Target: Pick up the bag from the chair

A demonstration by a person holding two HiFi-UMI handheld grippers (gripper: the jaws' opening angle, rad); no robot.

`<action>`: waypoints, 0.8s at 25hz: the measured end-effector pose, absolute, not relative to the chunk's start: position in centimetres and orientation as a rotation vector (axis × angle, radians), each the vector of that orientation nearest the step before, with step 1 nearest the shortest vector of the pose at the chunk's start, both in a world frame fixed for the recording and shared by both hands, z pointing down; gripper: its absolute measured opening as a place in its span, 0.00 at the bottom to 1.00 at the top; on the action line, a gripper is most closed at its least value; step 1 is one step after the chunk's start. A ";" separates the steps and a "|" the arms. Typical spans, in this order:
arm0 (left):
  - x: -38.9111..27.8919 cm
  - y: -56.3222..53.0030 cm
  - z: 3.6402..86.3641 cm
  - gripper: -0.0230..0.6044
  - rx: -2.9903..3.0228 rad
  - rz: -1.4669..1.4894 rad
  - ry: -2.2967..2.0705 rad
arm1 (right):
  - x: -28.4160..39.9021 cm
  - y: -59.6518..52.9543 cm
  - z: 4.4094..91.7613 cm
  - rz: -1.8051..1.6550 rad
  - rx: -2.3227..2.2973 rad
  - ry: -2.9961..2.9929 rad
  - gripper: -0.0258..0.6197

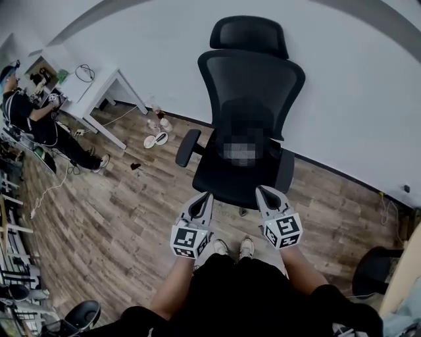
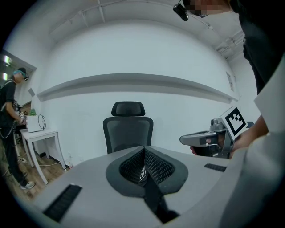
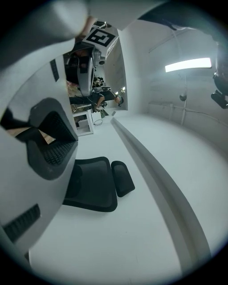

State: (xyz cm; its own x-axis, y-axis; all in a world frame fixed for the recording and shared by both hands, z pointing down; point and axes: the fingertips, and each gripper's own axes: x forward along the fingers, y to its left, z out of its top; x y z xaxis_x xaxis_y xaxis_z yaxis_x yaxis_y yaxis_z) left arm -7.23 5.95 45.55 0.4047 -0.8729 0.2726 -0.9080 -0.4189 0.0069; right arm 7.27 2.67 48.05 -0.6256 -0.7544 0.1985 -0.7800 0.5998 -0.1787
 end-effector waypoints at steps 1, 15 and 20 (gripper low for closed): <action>-7.2 5.4 45.5 0.07 2.501 0.344 -1.598 | 7.4 2.3 48.1 0.382 1.307 -2.716 0.07; -9.8 -4.5 45.7 0.07 2.570 0.322 -1.585 | 8.6 -5.3 48.3 0.318 1.405 -2.653 0.07; -10.7 -9.1 46.8 0.07 2.573 0.326 -1.520 | 7.7 -9.5 48.6 0.338 1.463 -2.606 0.07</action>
State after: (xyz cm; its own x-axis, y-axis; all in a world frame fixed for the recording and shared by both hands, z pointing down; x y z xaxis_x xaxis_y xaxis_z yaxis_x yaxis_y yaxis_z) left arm -10.67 -9.10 46.79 0.4674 -0.8470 0.2532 -0.8763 -0.4817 0.0063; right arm 7.66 -9.55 48.57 -0.5200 -0.8241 0.2246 -0.8541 0.5038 -0.1288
